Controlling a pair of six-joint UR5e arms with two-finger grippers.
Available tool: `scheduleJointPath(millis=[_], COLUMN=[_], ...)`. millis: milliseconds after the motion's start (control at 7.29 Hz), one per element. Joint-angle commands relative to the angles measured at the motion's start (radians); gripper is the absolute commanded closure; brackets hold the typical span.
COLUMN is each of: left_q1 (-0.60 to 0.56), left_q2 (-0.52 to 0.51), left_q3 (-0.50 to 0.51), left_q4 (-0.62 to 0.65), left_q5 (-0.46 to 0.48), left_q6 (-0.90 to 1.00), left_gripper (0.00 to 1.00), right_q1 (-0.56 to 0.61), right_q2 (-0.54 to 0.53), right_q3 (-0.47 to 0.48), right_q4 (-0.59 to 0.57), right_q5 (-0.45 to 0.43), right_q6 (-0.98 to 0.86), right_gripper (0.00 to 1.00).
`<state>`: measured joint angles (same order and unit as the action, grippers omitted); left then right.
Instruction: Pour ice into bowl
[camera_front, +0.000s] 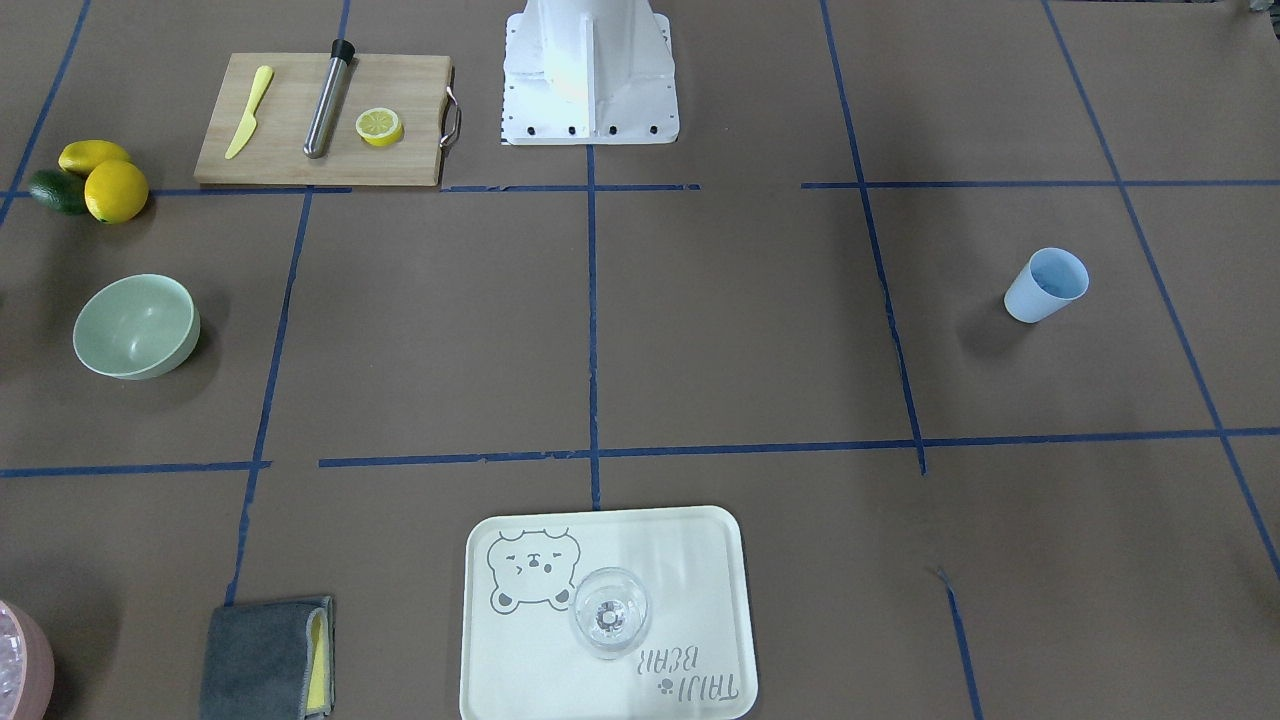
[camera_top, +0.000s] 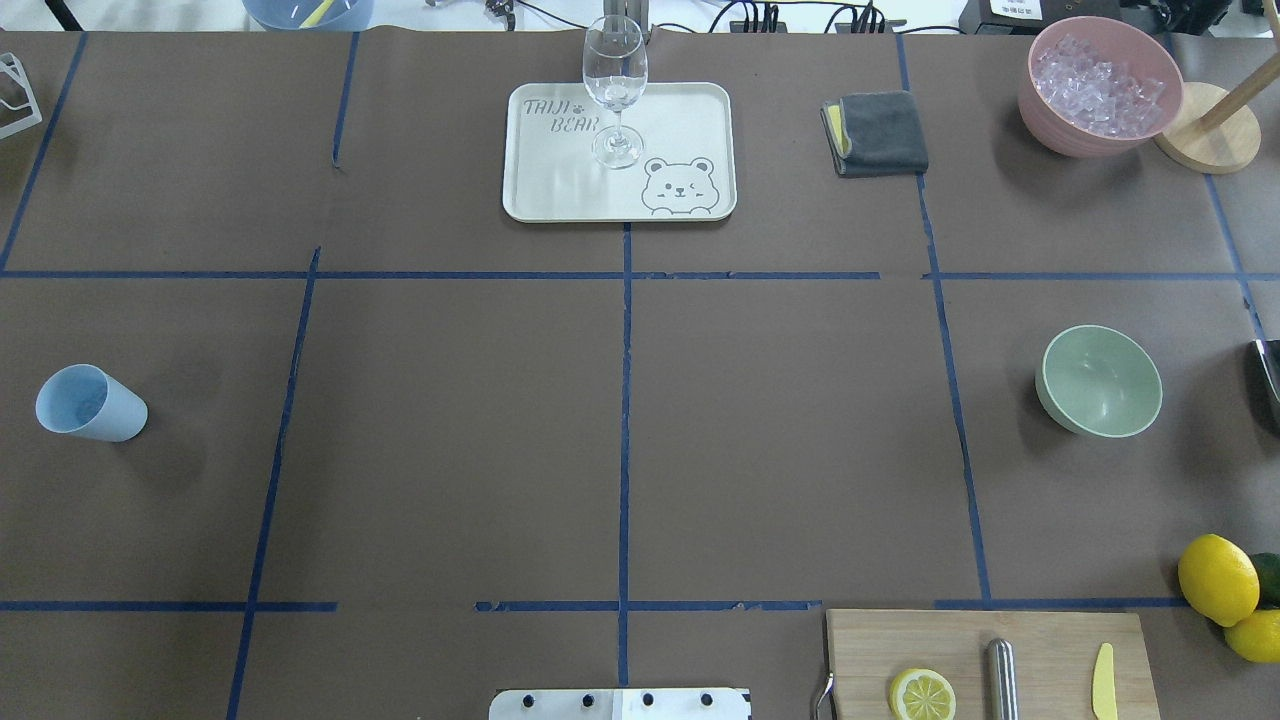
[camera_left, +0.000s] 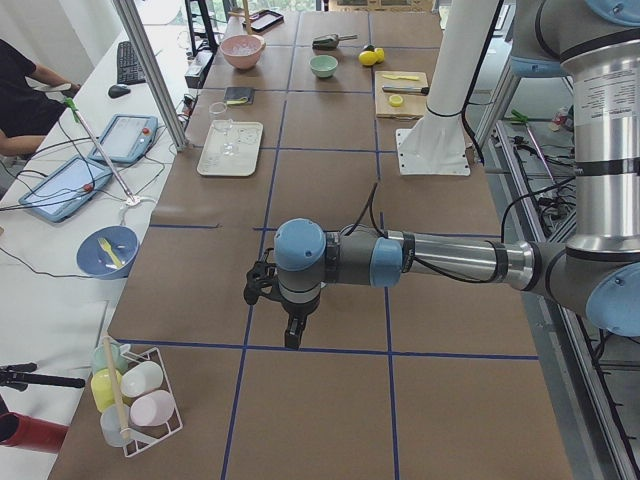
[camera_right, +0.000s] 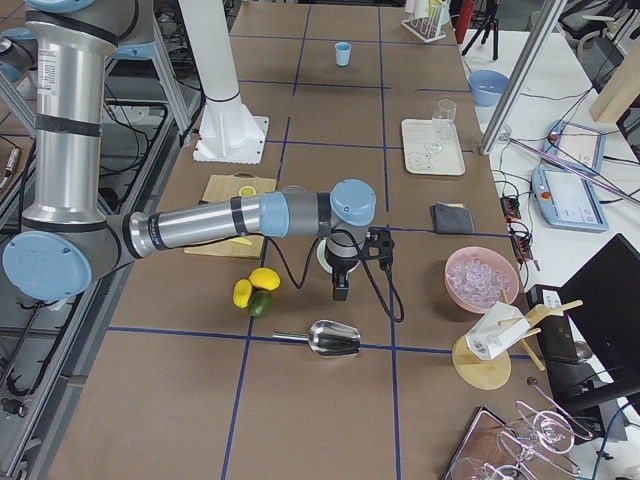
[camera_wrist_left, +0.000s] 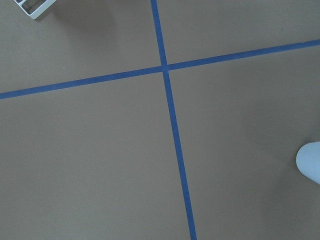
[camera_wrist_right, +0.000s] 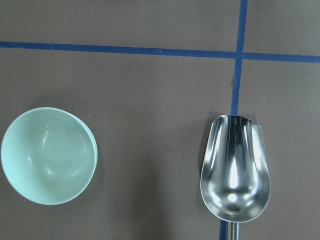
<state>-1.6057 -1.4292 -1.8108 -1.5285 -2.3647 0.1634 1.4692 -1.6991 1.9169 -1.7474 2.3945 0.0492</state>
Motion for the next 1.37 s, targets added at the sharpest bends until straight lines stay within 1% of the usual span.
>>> scheduleJointPath(millis=[0,275,549,824,961,1098,1235], left_q1=[0.000,0.000,-0.002,0.000,-0.002,-0.002,-0.002], left_q2=[-0.001,0.001,0.003,-0.001,-0.004,-0.001,-0.001], left_q3=[0.001,0.002,0.008,0.013,-0.001,-0.002,-0.008], left_q4=[0.002,0.002,-0.048,-0.051,-0.053,-0.055,-0.058], left_q5=[-0.007,0.001,-0.005,-0.011,-0.011,-0.016,-0.033], left_q6=[0.014,0.015,0.016,0.005,0.008,0.011,0.013], left_gripper=[0.00,0.00,0.00,0.00,0.00,0.00,0.00], right_q1=[0.000,0.000,0.000,-0.018,-0.062,-0.110,-0.142], right_q2=[-0.005,-0.008,-0.008,-0.007,-0.007,-0.001,-0.001], right_q3=[-0.001,0.002,0.001,-0.002,-0.007,-0.027,-0.047], right_q4=[0.002,0.003,0.002,0.003,0.034,0.084,0.170], right_q5=[-0.004,-0.005,-0.002,0.012,0.038,0.038,0.032], right_q6=[0.000,0.001,0.003,0.001,0.003,0.058,0.117], right_gripper=[0.00,0.00,0.00,0.00,0.00,0.00,0.00])
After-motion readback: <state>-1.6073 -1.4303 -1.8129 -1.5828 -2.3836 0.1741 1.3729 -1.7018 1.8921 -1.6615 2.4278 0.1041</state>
